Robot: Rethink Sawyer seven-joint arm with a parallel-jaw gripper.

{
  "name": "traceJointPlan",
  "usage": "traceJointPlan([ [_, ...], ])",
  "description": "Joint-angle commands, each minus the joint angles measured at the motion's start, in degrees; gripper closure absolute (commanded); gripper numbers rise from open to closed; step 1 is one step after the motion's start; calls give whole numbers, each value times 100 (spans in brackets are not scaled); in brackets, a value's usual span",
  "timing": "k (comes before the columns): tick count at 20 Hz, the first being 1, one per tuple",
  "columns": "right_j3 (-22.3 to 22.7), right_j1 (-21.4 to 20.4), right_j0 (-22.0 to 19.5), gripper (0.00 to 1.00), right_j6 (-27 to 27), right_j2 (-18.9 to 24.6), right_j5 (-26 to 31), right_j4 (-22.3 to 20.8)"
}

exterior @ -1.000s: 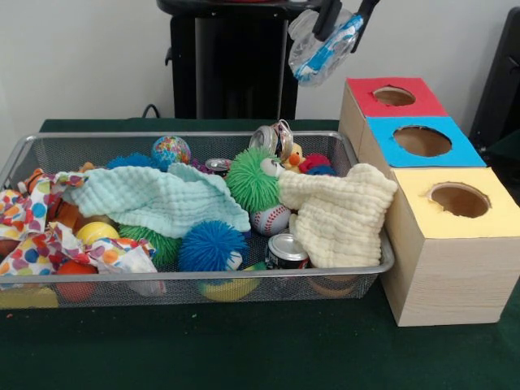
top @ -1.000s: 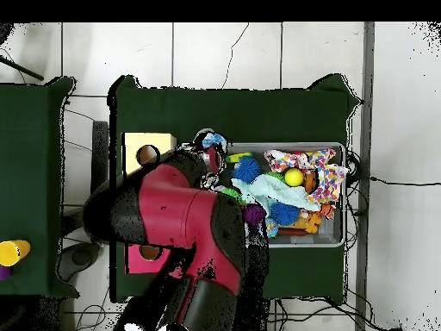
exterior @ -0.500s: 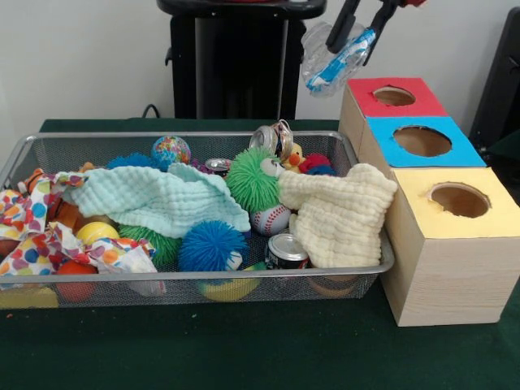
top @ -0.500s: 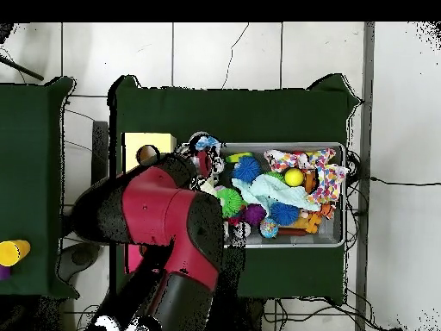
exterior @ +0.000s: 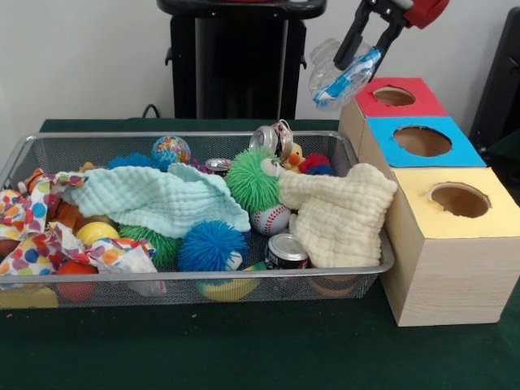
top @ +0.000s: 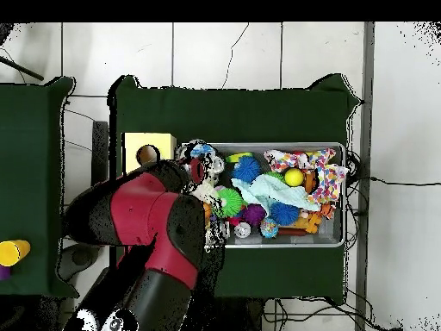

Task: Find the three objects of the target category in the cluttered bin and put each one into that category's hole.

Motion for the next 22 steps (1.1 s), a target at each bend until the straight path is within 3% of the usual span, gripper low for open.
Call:
traceJointPlan([
  [1, -6, 433, 67, 100, 1648, -12, 309, 196],
  [6, -34, 465, 117, 100, 1609, -70, 373, 185],
  [12, 234, 314, 2, 100, 1606, 94, -32, 229],
  [22, 352, 152, -101, 100, 1468, 272, -217, 191],
])
